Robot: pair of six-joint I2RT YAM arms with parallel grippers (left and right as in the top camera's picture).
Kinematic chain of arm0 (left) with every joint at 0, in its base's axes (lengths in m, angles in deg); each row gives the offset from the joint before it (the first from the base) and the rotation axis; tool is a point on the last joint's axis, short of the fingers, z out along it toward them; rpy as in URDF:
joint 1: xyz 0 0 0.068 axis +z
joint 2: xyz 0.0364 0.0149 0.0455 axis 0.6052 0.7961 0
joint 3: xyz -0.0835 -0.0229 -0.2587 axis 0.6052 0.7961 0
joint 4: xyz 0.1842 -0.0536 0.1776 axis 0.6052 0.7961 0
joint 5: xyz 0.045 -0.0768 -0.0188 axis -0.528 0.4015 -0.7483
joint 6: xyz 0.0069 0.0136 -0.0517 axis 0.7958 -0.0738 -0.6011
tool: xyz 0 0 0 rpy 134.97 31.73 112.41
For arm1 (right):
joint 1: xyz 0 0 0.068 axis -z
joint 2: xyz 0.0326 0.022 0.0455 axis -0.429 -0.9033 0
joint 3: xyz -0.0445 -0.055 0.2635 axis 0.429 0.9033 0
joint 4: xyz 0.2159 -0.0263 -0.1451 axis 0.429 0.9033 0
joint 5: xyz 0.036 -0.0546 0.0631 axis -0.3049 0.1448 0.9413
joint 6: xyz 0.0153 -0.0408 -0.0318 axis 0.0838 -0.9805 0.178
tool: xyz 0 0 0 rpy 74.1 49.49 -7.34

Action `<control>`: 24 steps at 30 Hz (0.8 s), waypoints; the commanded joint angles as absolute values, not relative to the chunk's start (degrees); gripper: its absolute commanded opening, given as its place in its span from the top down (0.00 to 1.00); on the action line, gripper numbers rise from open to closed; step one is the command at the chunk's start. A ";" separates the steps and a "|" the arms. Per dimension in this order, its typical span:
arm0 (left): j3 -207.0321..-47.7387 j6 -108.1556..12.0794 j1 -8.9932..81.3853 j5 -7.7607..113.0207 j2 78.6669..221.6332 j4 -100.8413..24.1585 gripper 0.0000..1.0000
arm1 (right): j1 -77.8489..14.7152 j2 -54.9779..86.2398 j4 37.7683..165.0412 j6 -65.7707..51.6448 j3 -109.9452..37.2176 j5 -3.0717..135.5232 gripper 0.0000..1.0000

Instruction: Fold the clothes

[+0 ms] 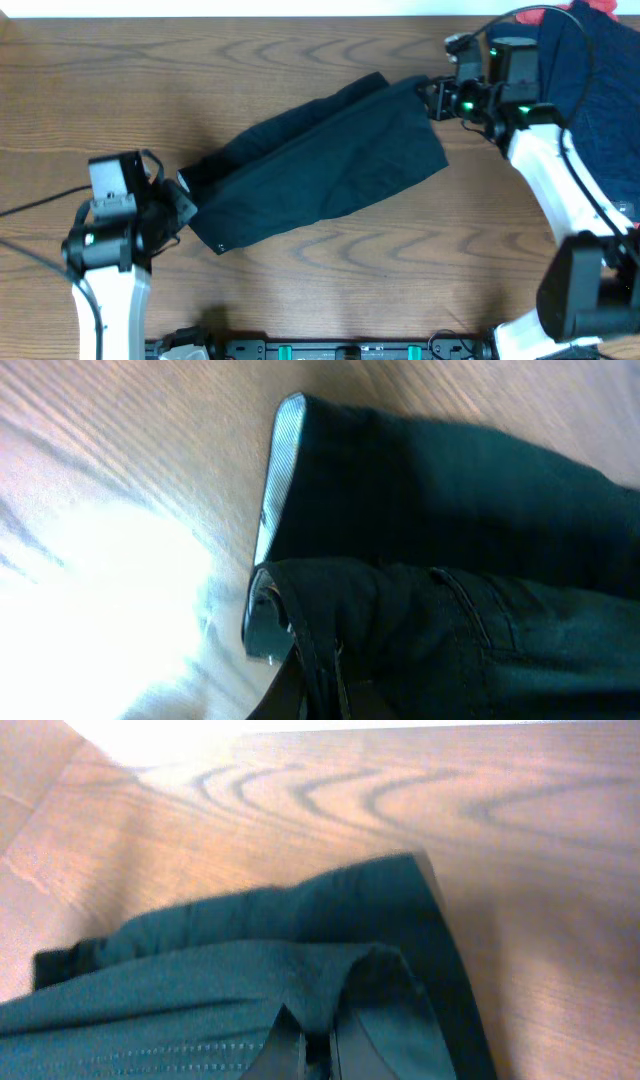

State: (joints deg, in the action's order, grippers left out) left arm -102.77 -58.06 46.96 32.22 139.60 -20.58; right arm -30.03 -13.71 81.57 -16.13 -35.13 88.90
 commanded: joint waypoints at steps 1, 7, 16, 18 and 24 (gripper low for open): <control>-102.25 -57.78 48.53 20.39 144.08 -22.88 0.94 | -29.59 -17.34 76.54 -16.66 -36.53 77.36 0.99; -102.25 -57.78 48.53 17.83 152.63 -33.65 0.94 | -32.45 -23.11 66.38 -14.63 -36.53 72.99 0.99; -102.25 -57.75 48.53 17.86 162.14 -47.44 0.93 | -35.93 -30.28 55.84 -13.03 -36.53 68.44 0.97; -102.25 -57.75 48.53 17.86 163.71 -50.94 0.71 | -36.36 -31.77 53.61 -13.07 -36.53 67.85 0.91; -102.27 -54.78 48.53 17.88 166.71 -62.46 0.02 | -36.85 -34.87 47.76 -13.05 -36.55 66.91 0.01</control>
State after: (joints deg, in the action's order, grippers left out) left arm -102.29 -57.58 48.40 20.13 166.27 -60.47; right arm -36.76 -33.82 48.61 -13.31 -35.26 69.73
